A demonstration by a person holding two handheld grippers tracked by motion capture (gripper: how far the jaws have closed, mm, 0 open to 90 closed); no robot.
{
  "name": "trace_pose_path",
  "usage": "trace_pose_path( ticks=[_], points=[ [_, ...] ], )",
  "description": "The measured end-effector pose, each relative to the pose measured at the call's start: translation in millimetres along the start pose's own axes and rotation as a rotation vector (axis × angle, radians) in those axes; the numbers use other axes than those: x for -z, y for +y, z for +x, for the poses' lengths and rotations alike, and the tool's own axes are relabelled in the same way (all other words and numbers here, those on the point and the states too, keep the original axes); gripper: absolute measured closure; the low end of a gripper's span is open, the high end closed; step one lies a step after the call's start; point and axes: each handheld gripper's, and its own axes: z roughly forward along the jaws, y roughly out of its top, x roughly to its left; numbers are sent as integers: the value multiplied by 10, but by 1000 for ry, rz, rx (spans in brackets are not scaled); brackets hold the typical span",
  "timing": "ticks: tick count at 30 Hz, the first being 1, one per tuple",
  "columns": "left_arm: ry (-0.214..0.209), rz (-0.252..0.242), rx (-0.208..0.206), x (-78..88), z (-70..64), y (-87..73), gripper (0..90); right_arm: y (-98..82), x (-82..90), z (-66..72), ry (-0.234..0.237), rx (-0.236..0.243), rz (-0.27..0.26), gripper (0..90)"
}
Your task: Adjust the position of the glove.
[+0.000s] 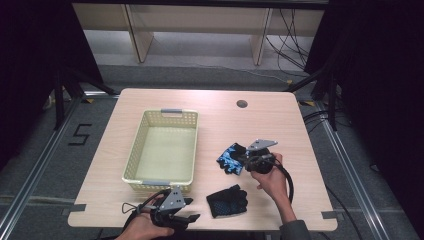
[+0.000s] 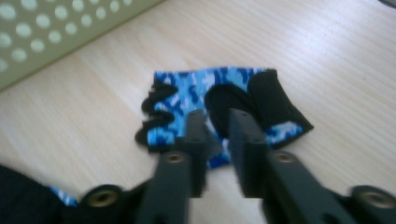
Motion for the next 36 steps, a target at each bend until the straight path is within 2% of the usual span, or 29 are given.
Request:
trace_pose_path(
  ticks=[3,5,8,9,10,11,12,13,14,15,16,17,18,19,20,21,22,24,27,29,30,31,33,35,36],
  points=[
    [-2,-6,16,34,8,-26,455,40,-61,29,9,3,-2,886],
    [4,-12,27,55,26,-45,453,123,-196,123,33,-8,19,900],
    [7,-4,2,72,53,-57,445,191,-304,185,35,-11,16,900],
    [17,-1,26,75,44,-80,426,275,-416,263,50,-31,25,900],
    [15,1,33,83,44,-89,422,292,-452,249,43,9,11,900],
    [15,1,33,83,44,-89,420,292,-452,249,43,9,11,900],
    [13,1,34,93,54,-108,419,365,-547,324,63,-36,21,900],
    [13,1,34,93,54,-108,420,365,-547,324,63,-36,21,900],
    [24,1,35,113,61,-122,419,413,-638,374,52,-35,43,900],
    [24,1,35,113,61,-122,419,413,-638,374,52,-35,43,900],
    [23,-3,17,126,79,-126,418,440,-699,388,48,-35,85,900],
    [22,-7,46,129,67,-137,418,440,-699,388,48,-35,85,900],
    [22,-4,32,141,85,-140,418,435,-725,385,50,-29,83,900],
    [30,-4,45,149,84,-152,419,432,-743,384,43,-28,92,900],
    [28,-3,28,165,103,-154,419,417,-761,370,41,-13,94,900],
    [29,-5,47,171,105,-167,419,374,-769,362,35,-29,90,900],
    [29,-5,47,171,105,-167,419,374,-769,362,35,-29,90,900],
    [37,7,20,201,131,-178,419,312,-693,341,49,-40,113,900],
    [36,0,26,197,129,-184,420,256,-667,320,41,-28,86,900],
    [34,8,20,204,131,-186,420,199,-606,298,54,-24,88,900],
    [36,-2,33,200,118,-188,420,179,-567,280,57,-20,114,900],
    [35,0,31,199,123,-190,420,119,-524,242,52,-27,100,900],
    [30,0,27,197,128,-190,421,97,-483,216,59,-37,120,900],
    [38,14,12,204,136,-190,421,30,-428,166,68,-66,111,900],
    [36,15,13,202,134,-192,421,-16,-384,126,73,-63,113,900]
  ],
)
